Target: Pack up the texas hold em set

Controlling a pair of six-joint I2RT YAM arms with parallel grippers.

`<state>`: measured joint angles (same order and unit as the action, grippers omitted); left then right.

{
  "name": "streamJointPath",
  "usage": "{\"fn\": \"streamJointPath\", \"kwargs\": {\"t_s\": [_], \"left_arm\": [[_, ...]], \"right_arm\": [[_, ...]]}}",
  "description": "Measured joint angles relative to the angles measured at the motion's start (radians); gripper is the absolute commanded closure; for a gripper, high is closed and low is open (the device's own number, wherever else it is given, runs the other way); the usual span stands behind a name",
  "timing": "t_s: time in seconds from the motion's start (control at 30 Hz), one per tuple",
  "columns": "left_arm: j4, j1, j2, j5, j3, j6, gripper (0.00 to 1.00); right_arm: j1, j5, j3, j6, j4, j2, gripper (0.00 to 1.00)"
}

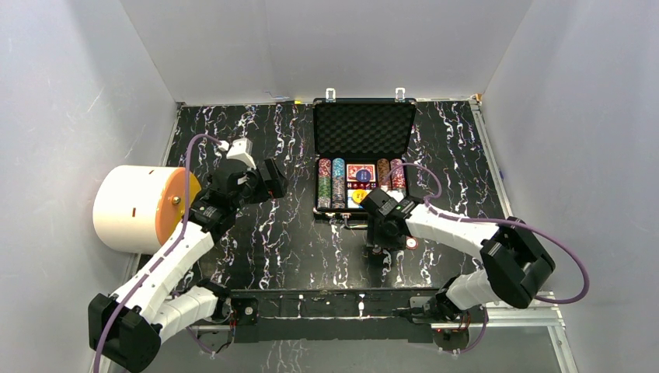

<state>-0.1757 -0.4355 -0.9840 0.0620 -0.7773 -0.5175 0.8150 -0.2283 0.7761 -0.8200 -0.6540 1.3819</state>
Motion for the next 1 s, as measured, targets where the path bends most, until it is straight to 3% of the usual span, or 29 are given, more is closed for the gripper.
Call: {"fn": "streamJointPath", "kwargs": {"t_s": [0.37, 0.63, 1.0], "left_arm": [[0.011, 0.0, -0.008, -0.017, 0.001, -0.015, 0.02], [0.011, 0.0, -0.01, -0.017, 0.001, -0.019, 0.02], [0.012, 0.0, -0.023, -0.023, 0.011, -0.029, 0.02]], "right_arm": [[0.0, 0.005, -0.002, -0.064, 0.063, 0.049, 0.38], [0.022, -0.01, 0.041, -0.041, 0.039, 0.114, 0.48], [0.038, -0.024, 0.095, -0.033, 0.007, 0.173, 0.42]]}}
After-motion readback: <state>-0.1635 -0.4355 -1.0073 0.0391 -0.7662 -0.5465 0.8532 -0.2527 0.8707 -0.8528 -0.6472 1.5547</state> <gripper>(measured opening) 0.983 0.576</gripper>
